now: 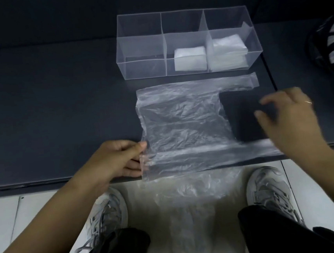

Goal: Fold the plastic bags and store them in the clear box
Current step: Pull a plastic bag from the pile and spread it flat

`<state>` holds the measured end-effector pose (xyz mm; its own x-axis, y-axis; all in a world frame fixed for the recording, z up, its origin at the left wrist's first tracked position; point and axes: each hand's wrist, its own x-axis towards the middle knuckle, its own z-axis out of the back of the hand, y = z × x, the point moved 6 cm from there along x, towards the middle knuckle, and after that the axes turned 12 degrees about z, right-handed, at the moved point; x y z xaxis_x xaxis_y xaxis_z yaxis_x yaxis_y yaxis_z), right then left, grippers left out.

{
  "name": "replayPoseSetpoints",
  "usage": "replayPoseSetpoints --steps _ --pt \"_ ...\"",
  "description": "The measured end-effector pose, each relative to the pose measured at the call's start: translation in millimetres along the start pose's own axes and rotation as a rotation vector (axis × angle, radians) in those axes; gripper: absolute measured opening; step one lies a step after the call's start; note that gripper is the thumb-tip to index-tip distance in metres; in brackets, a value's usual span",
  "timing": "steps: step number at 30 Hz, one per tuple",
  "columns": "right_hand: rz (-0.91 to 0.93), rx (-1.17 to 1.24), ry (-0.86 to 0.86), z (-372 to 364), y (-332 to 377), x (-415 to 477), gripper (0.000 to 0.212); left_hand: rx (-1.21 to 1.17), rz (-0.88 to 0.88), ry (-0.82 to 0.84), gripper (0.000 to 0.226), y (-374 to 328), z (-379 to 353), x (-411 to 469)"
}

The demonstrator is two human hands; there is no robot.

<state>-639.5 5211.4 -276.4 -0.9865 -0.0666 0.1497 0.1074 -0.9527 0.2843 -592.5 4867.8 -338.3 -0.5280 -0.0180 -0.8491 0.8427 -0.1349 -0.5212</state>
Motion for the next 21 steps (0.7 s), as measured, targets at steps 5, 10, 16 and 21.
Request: replayPoseSetpoints --steps 5,10,16,21 --pt "0.474 0.111 0.217 -53.1 99.7 28.8 0.053 0.02 -0.069 -0.048 0.015 -19.9 -4.7 16.0" --pt "0.454 -0.072 0.374 -106.7 96.9 38.4 0.073 -0.023 -0.065 -0.133 0.01 -13.0 -1.7 22.7" --pt "0.373 -0.146 0.362 -103.9 72.5 32.4 0.084 0.048 -0.007 -0.077 0.017 -1.4 0.8 13.5" --pt "0.369 -0.045 0.289 -90.5 69.0 41.4 0.085 0.024 -0.178 -0.203 0.019 -44.9 15.6 21.2"
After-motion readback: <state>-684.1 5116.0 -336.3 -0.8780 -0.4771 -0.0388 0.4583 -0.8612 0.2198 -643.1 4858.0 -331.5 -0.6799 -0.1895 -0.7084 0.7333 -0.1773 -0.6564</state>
